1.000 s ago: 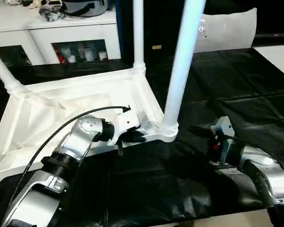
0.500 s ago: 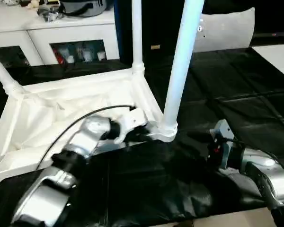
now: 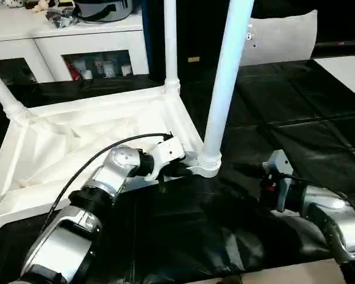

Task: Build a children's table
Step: Rotate leg to tighten

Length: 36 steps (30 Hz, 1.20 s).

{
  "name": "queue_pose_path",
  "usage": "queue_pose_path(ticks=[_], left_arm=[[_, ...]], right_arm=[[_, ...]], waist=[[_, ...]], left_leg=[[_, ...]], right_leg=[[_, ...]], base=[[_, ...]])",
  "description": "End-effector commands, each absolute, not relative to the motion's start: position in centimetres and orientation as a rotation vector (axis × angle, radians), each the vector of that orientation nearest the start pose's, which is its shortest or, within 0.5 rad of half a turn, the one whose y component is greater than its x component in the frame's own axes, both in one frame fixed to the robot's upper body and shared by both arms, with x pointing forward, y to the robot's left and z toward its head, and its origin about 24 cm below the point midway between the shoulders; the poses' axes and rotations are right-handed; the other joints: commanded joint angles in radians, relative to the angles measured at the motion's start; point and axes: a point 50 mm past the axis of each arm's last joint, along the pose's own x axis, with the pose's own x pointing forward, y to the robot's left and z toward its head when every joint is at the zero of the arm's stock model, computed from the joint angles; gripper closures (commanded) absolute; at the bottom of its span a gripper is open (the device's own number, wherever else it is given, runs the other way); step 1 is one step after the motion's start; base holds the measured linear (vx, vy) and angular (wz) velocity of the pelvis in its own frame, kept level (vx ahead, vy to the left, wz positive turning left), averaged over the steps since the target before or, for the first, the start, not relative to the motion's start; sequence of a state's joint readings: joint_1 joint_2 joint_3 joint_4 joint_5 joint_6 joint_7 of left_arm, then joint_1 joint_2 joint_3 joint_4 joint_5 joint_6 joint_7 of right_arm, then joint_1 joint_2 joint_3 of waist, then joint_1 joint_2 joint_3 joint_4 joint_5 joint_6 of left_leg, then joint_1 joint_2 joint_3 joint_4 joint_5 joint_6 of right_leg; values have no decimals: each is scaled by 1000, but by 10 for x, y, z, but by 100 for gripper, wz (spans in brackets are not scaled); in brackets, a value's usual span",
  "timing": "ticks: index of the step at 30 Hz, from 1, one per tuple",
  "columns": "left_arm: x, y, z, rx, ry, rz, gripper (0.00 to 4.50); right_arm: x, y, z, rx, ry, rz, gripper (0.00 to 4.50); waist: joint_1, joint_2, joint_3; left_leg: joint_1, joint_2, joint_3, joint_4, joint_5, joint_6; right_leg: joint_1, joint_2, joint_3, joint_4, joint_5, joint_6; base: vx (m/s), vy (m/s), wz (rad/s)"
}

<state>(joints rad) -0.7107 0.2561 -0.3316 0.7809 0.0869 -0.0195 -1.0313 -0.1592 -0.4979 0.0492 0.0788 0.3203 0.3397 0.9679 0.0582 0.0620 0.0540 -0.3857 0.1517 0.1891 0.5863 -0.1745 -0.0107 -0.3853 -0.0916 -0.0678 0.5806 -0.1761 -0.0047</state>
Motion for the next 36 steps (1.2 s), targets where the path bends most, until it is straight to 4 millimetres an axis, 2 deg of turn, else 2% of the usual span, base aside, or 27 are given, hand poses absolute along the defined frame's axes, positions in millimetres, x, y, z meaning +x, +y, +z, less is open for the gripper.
queue_pose_path(ticks=[1, 3, 4, 7, 10, 11, 13, 14, 15, 17, 18, 19, 21, 22, 24, 25, 29, 30, 35, 36], left_arm=[[337, 106, 50, 525, 388, -1254, 440], [336, 109, 49, 553, 404, -1262, 440], [336, 110, 48, 561, 408, -1264, 440], [334, 111, 48, 593, 395, -1290, 440], [324, 106, 52, 594, 339, -1447, 440], [324, 106, 52, 594, 339, -1447, 440], [318, 104, 53, 597, 335, -1522, 440], [314, 103, 53, 611, 334, -1573, 440], [312, 102, 54, 620, 332, -1594, 440], [310, 101, 54, 647, 328, -1634, 440], [309, 101, 54, 667, 327, -1642, 440], [309, 101, 54, 701, 326, -1655, 440], [310, 100, 55, 712, 324, -1660, 440], [310, 99, 56, 723, 318, -1673, 440], [309, 97, 58, 729, 312, -1686, 440], [308, 96, 59, 732, 309, -1696, 447], [307, 96, 60, 740, 307, -1716, 450], [307, 96, 60, 741, 307, -1717, 450], [307, 97, 59, 746, 310, -1721, 450], [306, 97, 59, 745, 311, -1722, 450]], right_arm=[[259, -189, 60, -63, 317, 992, 0], [261, -189, 61, -62, 312, 992, 0], [262, -188, 62, -63, 309, 995, 0], [267, -188, 65, -84, 300, 1002, 0], [277, -186, 73, -141, 277, 1035, 0], [277, -186, 73, -141, 277, 1036, 0], [279, -185, 75, -172, 275, 1076, 0], [281, -184, 76, -197, 278, 1109, 0], [281, -183, 76, -210, 281, 1124, 0], [282, -180, 74, -247, 292, 1172, 0], [282, -179, 73, -254, 298, 1190, 0], [283, -176, 71, -261, 307, 1221, 0], [283, -175, 70, -262, 310, 1236, 0], [283, -172, 69, -258, 312, 1262, 0], [284, -168, 68, -252, 313, 1284, 0], [284, -165, 68, -248, 314, 1302, 18], [287, -161, 65, -234, 316, 1320, 33], [288, -160, 65, -229, 317, 1322, 47], [289, -157, 62, -203, 326, 1336, 94], [289, -156, 61, -196, 327, 1338, 102]], waist=[[3, -13, -70], [3, -12, -70], [1, -17, -71], [0, -15, -71], [-2, -14, -69], [0, -17, -71], [6, -12, -71], [10, -17, -71], [17, -12, -73], [30, -13, -72], [32, -18, -72], [36, -14, -71], [36, -15, -70], [38, -20, -70], [38, -18, -69], [38, -20, -70], [41, -21, -72], [42, -17, -71], [45, -17, -70], [45, -20, -70]], left_leg=[[19, 79, -34, -67, -241, 77], [19, 80, -34, -67, -239, 77], [18, 79, -33, -66, -233, 79], [18, 79, -33, -65, -231, 82], [19, 78, -32, -65, -244, 72], [21, 80, -31, -64, -238, 69], [22, 85, -30, -65, -231, 67], [26, 86, -27, -65, -229, 69], [26, 87, -26, -64, -222, 69], [31, 89, -23, -64, -223, 67], [31, 89, -21, -63, -227, 66], [28, 89, -23, -65, -234, 60], [30, 90, -23, -67, -252, 52], [30, 89, -24, -67, -257, 47], [30, 89, -23, -68, -267, 42], [29, 89, -24, -67, -266, 41], [27, 88, -23, -65, -242, 45], [26, 88, -23, -65, -242, 46], [27, 88, -24, -67, -265, 34], [27, 88, -24, -67, -267, 34]], right_leg=[[43, -73, 42, -63, -187, -256], [43, -73, 42, -62, -184, -256], [44, -72, 42, -61, -174, -257], [44, -73, 41, -61, -180, -258], [41, -74, 42, -63, -215, -251], [40, -75, 42, -60, -212, -256], [39, -73, 43, -56, -195, -262], [35, -71, 43, -55, -179, -266], [35, -72, 43, -50, -164, -272], [31, -72, 44, -51, -163, -270], [31, -73, 46, -51, -163, -270], [33, -74, 44, -49, -175, -267], [32, -75, 45, -51, -196, -260], [33, -76, 46, -50, -206, -257], [31, -77, 46, -54, -225, -253], [32, -77, 46, -52, -224, -254], [32, -77, 47, -49, -207, -257], [32, -78, 47, -49, -208, -257], [31, -76, 47, -51, -235, -249], [31, -76, 47, -51, -237, -249]], base=[[0, 0, 0], [0, 0, 0], [0, 0, 0], [0, 0, 0], [0, 0, 0], [0, 0, 0], [0, 0, 0], [0, 0, 0], [0, 0, 0], [0, 0, 0], [0, 0, 0], [0, 0, 0], [0, 0, 0], [0, 0, 0], [0, 0, 0], [0, 0, 0], [0, 0, 0], [0, 0, 0], [0, 0, 0], [0, 0, 0]])
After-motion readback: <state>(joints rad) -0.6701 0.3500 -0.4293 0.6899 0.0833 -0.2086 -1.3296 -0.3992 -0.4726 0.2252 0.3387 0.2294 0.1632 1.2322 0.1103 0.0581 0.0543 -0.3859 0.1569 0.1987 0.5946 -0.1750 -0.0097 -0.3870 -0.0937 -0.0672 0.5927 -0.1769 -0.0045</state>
